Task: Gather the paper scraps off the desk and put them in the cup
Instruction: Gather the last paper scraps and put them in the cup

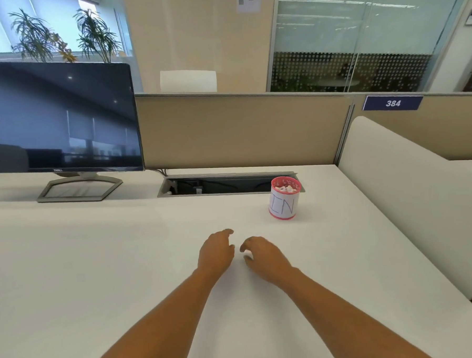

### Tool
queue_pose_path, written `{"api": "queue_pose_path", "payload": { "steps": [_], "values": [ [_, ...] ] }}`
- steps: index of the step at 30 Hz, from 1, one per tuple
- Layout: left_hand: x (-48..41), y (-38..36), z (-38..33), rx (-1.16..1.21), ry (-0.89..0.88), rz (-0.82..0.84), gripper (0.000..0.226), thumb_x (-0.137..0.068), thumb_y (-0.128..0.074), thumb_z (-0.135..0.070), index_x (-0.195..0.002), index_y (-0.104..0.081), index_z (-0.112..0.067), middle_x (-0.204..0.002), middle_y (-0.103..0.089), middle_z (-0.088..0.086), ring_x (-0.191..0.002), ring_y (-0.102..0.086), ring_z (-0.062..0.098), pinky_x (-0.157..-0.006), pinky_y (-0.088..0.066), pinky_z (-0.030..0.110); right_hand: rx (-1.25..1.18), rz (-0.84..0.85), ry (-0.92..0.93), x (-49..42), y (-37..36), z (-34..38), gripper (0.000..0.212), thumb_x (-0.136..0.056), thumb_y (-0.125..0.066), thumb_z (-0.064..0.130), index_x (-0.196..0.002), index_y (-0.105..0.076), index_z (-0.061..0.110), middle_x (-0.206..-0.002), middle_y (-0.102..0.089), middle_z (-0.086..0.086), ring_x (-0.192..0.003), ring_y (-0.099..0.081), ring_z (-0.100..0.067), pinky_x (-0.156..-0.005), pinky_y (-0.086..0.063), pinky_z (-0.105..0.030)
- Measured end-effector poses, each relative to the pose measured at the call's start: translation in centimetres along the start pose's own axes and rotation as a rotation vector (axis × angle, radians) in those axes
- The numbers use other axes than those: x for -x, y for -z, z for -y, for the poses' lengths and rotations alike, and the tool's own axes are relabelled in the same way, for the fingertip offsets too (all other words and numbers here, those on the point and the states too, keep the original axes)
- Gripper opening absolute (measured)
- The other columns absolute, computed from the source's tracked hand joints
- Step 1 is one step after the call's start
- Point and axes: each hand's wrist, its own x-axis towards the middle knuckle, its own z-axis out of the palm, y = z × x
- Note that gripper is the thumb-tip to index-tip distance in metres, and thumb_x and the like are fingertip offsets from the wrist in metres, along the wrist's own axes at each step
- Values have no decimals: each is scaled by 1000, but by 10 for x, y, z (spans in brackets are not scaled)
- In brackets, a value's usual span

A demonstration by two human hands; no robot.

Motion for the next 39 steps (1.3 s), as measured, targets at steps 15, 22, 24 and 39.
{"api": "queue_pose_path", "payload": {
  "steps": [15, 22, 24, 39],
  "values": [
    [89, 125, 234, -224, 199, 66, 52, -96, -40, -40, -143, -31, -19, -156, -19, 2, -144, -20, 14, -117, -21, 35, 62, 299, 139, -37, -112, 214, 52, -96, -40, 40, -142, -32, 19, -156, -14, 2, -145, -9, -11, -118, -6, -48],
    [112, 205, 357, -238, 355, -21, 51, -96, -42, -38, -142, -34, -18, -155, -23, 4, -143, -22, 16, -115, -23, 34, 183, 390, 379, -81, -144, 325, 47, -95, -43, 37, -137, -40, 15, -156, -17, -2, -145, -12, -15, -116, -9, -48],
    [116, 225, 390, -229, 399, -52, 50, -96, -43, -36, -141, -35, -16, -154, -24, 5, -143, -24, 16, -115, -23, 33, 192, 401, 399, -95, -155, 347, 46, -95, -43, 37, -136, -41, 15, -156, -17, -2, -144, -13, -16, -116, -12, -46],
    [76, 330, 559, 57, 638, -369, 51, -97, -38, -5, -143, -21, 4, -154, -15, 19, -144, -16, 29, -115, -17, 36, 44, 418, 364, -209, -211, 459, 49, -94, -48, 31, -138, -37, 13, -157, -14, -2, -143, -19, -18, -113, -23, -29]
  ]
}}
